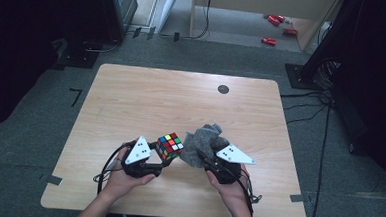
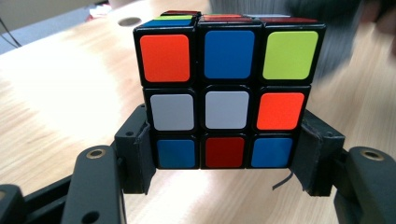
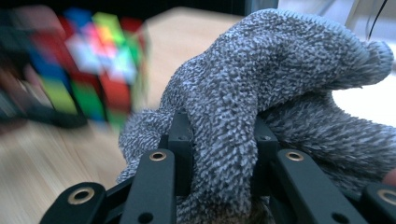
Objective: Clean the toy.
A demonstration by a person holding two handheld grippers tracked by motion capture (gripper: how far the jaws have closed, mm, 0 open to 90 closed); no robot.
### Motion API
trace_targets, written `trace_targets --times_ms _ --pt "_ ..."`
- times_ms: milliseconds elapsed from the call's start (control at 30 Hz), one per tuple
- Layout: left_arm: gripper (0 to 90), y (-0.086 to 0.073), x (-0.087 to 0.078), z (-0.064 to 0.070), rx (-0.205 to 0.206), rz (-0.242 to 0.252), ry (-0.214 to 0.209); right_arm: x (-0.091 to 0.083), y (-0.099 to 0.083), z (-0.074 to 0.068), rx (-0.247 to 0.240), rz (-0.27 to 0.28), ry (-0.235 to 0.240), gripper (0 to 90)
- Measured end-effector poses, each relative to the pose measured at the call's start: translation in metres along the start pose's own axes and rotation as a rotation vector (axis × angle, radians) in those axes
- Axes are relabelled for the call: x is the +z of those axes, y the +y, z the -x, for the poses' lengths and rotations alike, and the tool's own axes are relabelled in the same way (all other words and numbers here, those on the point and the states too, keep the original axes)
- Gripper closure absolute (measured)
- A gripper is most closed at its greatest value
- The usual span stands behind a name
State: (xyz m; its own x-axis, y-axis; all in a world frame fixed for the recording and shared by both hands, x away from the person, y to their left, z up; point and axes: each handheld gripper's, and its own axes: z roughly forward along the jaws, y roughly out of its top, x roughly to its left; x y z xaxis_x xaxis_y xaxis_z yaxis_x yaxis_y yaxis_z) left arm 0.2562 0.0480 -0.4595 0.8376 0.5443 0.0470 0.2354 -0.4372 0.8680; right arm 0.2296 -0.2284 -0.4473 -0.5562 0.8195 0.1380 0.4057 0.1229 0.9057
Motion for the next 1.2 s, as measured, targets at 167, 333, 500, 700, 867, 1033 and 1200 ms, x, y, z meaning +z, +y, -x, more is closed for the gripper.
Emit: trace_targets --times_ms 167,333,500,700,867,1033,1200 --pt "35.1 -0.001 0.012 0.014 0.049 -0.046 -0.022 -0.018 0.015 -0.010 0.045 0.124 0.088 70.6" --pt "35.1 0.001 0.015 0.027 0.098 -0.044 -0.034 -0.012 0.017 -0.037 -0.013 0.115 0.168 70.4" --pt "35.2 0.002 0.010 0.025 0.102 -0.013 -0.025 -0.008 0.012 -0.027 0.036 0.099 0.136 70.2" --pt "35.2 0.002 0.007 0.021 0.091 -0.002 -0.038 -0.010 0.010 -0.009 0.064 0.071 0.029 69.9" --pt "35.2 0.002 0.013 0.029 0.126 -0.025 -0.047 -0.012 0.014 -0.024 0.022 0.102 0.104 69.1" --pt "35.2 0.003 0.009 0.030 0.127 -0.006 -0.031 -0.009 0.013 -0.028 -0.012 0.100 0.081 68.7" --pt "35.2 0.003 0.005 0.022 0.092 0.020 -0.030 -0.012 0.007 -0.006 0.042 0.070 -0.023 69.1"
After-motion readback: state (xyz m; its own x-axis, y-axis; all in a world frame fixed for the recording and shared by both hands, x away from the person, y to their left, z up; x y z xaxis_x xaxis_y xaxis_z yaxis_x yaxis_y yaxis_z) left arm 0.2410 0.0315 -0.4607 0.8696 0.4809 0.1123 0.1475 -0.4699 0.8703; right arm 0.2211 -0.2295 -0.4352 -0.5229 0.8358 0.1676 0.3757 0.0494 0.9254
